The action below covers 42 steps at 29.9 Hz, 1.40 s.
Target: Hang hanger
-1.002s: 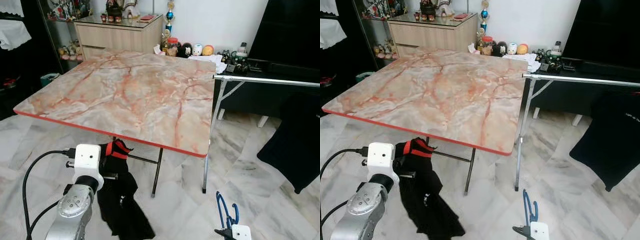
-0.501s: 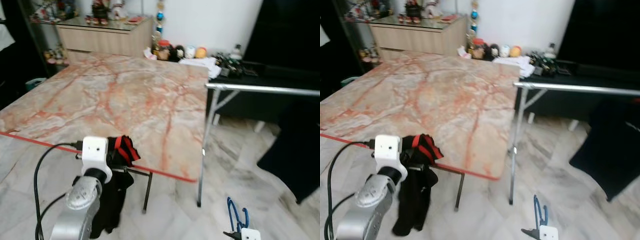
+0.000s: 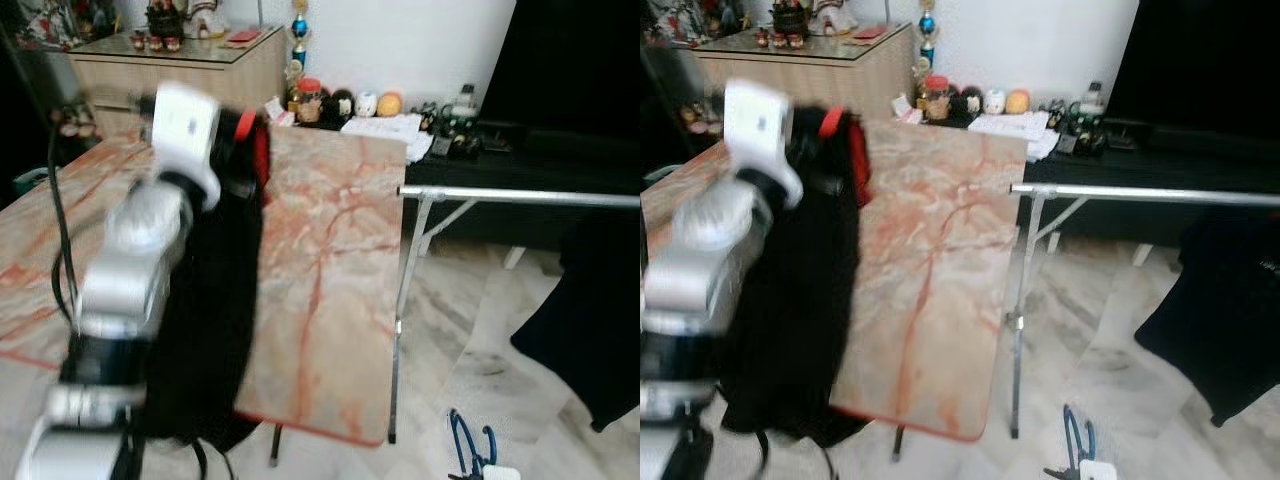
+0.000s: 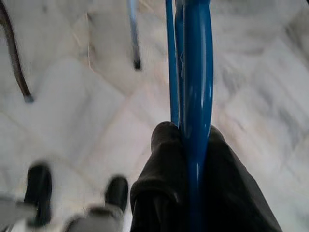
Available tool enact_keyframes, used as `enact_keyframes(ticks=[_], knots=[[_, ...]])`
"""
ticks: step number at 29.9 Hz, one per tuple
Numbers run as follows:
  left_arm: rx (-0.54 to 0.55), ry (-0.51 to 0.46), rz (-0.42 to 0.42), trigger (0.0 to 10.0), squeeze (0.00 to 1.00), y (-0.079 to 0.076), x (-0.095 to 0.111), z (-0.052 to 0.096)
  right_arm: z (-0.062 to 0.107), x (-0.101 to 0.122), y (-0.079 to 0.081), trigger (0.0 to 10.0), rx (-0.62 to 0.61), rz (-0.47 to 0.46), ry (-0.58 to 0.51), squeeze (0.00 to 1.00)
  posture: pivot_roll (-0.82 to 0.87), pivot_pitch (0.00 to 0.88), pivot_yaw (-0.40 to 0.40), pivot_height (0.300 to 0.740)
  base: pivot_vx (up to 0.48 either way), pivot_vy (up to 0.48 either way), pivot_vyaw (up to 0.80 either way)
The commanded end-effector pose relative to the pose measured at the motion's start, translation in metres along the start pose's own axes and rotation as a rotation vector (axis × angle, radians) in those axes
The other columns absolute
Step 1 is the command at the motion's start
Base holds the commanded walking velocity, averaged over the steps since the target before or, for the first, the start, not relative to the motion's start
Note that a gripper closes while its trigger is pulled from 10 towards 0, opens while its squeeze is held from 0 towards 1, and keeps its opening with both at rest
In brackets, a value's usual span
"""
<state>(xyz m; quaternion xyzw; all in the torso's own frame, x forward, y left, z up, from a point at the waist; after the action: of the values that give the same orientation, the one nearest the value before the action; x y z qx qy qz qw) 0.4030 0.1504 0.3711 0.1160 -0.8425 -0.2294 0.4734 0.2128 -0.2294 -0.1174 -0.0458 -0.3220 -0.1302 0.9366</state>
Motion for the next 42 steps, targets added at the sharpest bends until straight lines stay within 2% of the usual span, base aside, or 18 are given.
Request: enact_keyframes(ticks=[1,4,6,8,9,14,17,18,20,22,23,24,25,26,28,29,34,42], knots=[[0.046,0.022,-0.032,10.0,0.00,0.015,-0.005,-0.005,-0.001,-0.002,0.021,10.0,0.047,0.020,0.012,0.00,0.20,0.000,0.025,0.740,0.416,0.000,0.00],[0.120,-0.012,0.026,10.0,0.00,0.028,0.009,-0.015,-0.001,-0.002,0.028,10.0,0.053,0.008,0.010,0.00,0.17,0.000,0.034,0.740,0.414,0.000,0.00],[0.127,0.035,0.108,10.0,0.00,0.023,-0.003,-0.012,-0.001,-0.003,0.031,10.0,0.055,0.003,0.015,0.00,0.17,0.000,0.035,0.740,0.169,0.000,0.00],[0.109,0.068,0.130,10.0,0.00,0.016,-0.013,-0.006,-0.001,-0.004,0.032,10.0,0.054,0.004,0.016,0.00,0.17,0.000,0.033,0.740,0.000,0.000,0.00],[0.054,0.120,0.168,10.0,0.00,0.000,-0.032,0.007,-0.001,-0.005,0.032,10.0,0.054,0.006,0.020,0.00,0.17,0.000,0.030,0.740,0.000,0.000,0.00],[-0.015,0.300,0.292,10.0,0.00,-0.042,-0.085,0.060,-0.001,-0.006,0.028,10.0,0.040,-0.001,0.026,0.00,0.18,0.000,0.028,0.740,0.000,0.000,0.00],[-0.043,0.385,0.324,10.0,0.00,-0.062,-0.104,0.090,-0.001,-0.006,0.027,10.0,0.037,-0.005,0.026,0.00,0.19,0.000,0.027,0.740,0.000,0.000,0.00],[-0.043,0.385,0.324,10.0,0.00,-0.062,-0.104,0.090,-0.001,-0.006,0.027,10.0,0.037,-0.005,0.026,0.00,0.19,0.000,0.027,0.740,0.000,0.000,0.00],[-0.040,0.441,0.351,10.0,0.00,-0.073,-0.113,0.110,0.000,-0.007,0.026,10.0,0.036,-0.003,0.027,0.00,0.19,0.000,0.028,0.740,0.000,0.000,0.00],[-0.033,0.474,0.370,10.0,0.00,-0.079,-0.117,0.123,0.000,-0.007,0.025,10.0,0.035,-0.004,0.027,0.00,0.19,0.000,0.028,0.740,0.000,0.000,0.00],[-0.055,0.520,0.364,10.0,0.00,-0.088,-0.122,0.139,0.000,-0.008,0.024,10.0,0.036,0.005,0.031,0.00,0.18,0.000,0.028,0.740,0.000,0.000,0.00],[-0.063,0.531,0.361,10.0,0.00,-0.091,-0.123,0.144,0.000,-0.008,0.024,10.0,0.036,0.007,0.032,0.00,0.18,0.000,0.028,0.740,0.000,0.000,0.00],[-0.073,0.540,0.364,10.0,0.80,-0.094,-0.122,0.150,0.000,-0.009,0.024,10.0,0.035,0.007,0.032,0.00,0.19,0.000,0.026,0.740,0.000,0.000,0.00],[-0.078,0.543,0.369,10.0,0.88,-0.096,-0.121,0.153,0.000,-0.009,0.023,10.0,0.035,0.005,0.032,0.00,0.19,0.000,0.026,0.740,0.000,0.000,0.00],[-0.095,0.550,0.375,10.0,0.88,-0.099,-0.119,0.159,0.000,-0.009,0.023,10.0,0.035,0.003,0.033,0.00,0.19,0.000,0.027,0.740,0.000,0.000,0.00],[-0.115,0.561,0.372,10.0,1.00,-0.103,-0.117,0.169,0.000,-0.010,0.023,10.0,0.036,0.007,0.037,0.00,0.19,0.000,0.026,0.740,0.000,0.000,0.00],[-0.152,0.591,0.313,10.0,1.00,-0.106,-0.119,0.183,0.001,-0.011,0.021,10.0,0.032,0.000,0.039,0.00,0.20,0.000,0.024,0.740,0.000,0.000,0.00],[-0.123,0.625,0.341,10.0,1.00,-0.108,-0.122,0.191,0.001,-0.012,0.018,10.0,0.032,-0.008,0.040,0.00,0.20,0.000,0.017,0.740,0.000,0.000,0.00]])
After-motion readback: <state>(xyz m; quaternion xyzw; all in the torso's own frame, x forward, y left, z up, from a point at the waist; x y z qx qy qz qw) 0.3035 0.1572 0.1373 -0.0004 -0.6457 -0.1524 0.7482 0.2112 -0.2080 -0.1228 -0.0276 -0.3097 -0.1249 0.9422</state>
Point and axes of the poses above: a point about 5 cm out from each wrist's last joint towards the gripper, its own z axis pointing back from the gripper into the wrist, its own x axis along the axis of the wrist's last joint, y = z × x, the point moved 5 cm from there along -z, pointing out of the wrist towards the gripper, and after that the axes turned 11 degrees about -z, right-handed, at the moved point
